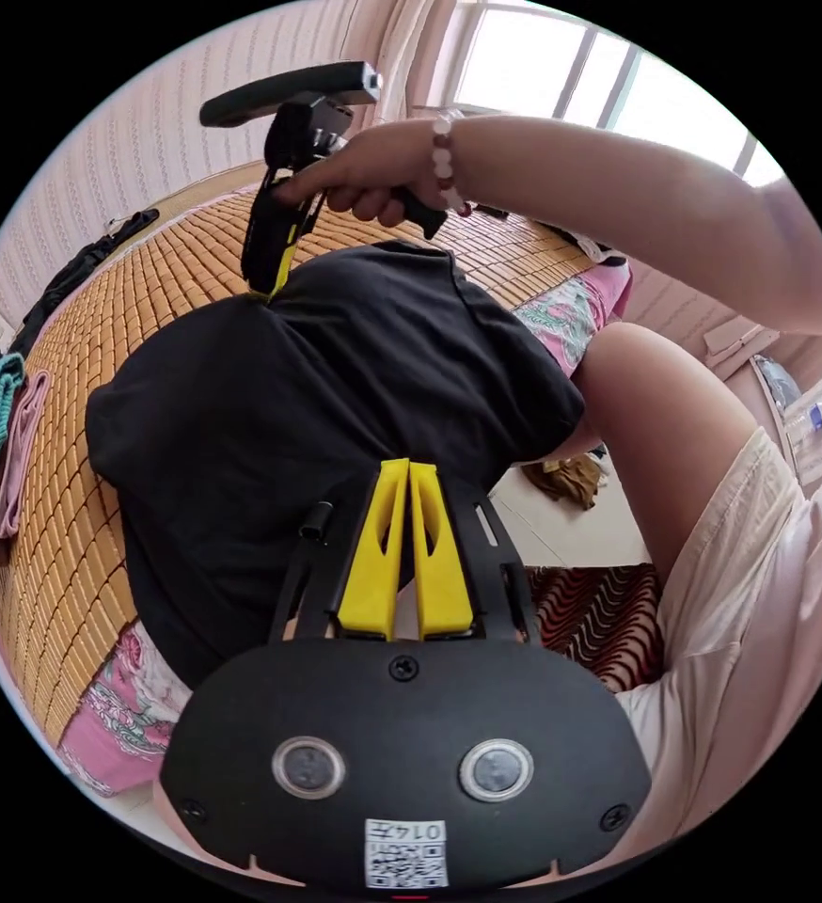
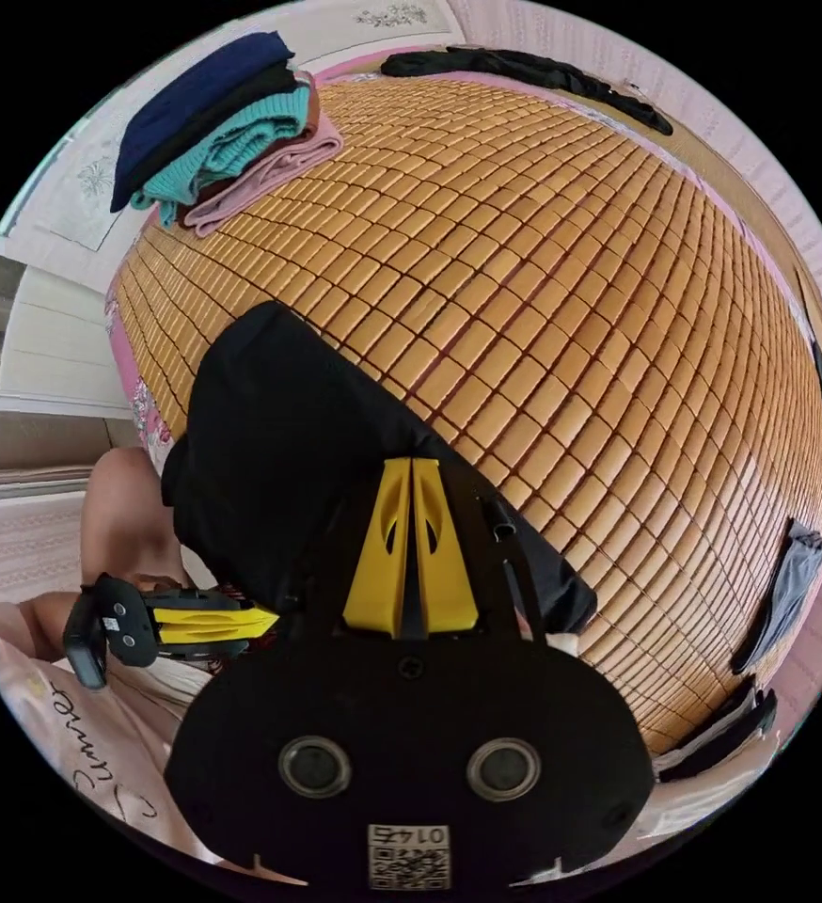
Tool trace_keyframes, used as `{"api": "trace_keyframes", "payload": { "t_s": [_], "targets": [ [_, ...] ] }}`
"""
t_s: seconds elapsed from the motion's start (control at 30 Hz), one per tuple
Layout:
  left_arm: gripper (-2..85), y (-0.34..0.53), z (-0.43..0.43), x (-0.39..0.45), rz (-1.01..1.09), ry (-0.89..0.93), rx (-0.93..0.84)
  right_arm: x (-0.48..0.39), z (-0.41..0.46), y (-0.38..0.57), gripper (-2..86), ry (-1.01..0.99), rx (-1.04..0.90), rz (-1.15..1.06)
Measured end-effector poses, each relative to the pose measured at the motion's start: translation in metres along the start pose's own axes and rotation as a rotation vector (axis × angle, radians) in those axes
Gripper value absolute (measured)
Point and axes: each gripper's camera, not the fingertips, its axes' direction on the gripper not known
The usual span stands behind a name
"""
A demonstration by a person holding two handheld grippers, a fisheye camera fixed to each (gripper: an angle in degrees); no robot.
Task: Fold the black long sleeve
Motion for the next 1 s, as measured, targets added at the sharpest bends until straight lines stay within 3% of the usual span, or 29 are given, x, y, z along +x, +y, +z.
{"api": "trace_keyframes", "payload": {
  "t_s": [0.17,0.3,0.37,0.5,0.6,0.7,0.83,0.9,1.0],
  "targets": [
    [4.3,0.003,-0.034,0.037,0.118,-0.006,0.199,0.045,-0.036,0.128,0.7,-0.007,0.243,0.199],
    [9.8,-0.008,-0.032,0.071,0.157,0.065,0.240,0.071,-0.017,0.222,12.3,-0.102,0.177,0.383],
    [10.9,-0.015,-0.028,0.088,0.186,0.097,0.226,0.080,0.008,0.265,13.7,-0.175,0.062,0.461],
    [13.1,-0.030,-0.003,0.130,0.223,0.110,0.151,0.081,0.048,0.292,12.1,-0.255,-0.038,0.487],
    [14.5,-0.040,0.021,0.155,0.222,0.077,0.048,0.084,0.073,0.295,3.0,-0.208,-0.081,0.489],
    [16.2,-0.053,0.024,0.176,0.256,0.044,0.003,0.087,0.068,0.308,1.7,-0.331,-0.003,0.494],
    [13.0,-0.071,0.015,0.188,0.227,0.035,0.006,0.092,0.045,0.333,2.0,-0.661,0.203,0.416],
    [1.5,-0.079,0.014,0.185,0.142,-0.031,-0.077,0.102,0.036,0.347,2.8,-0.704,0.298,0.408],
    [0.5,-0.078,-0.007,0.182,0.136,0.003,-0.068,0.137,0.034,0.381,10.3,-0.651,0.430,0.542]
  ]
}}
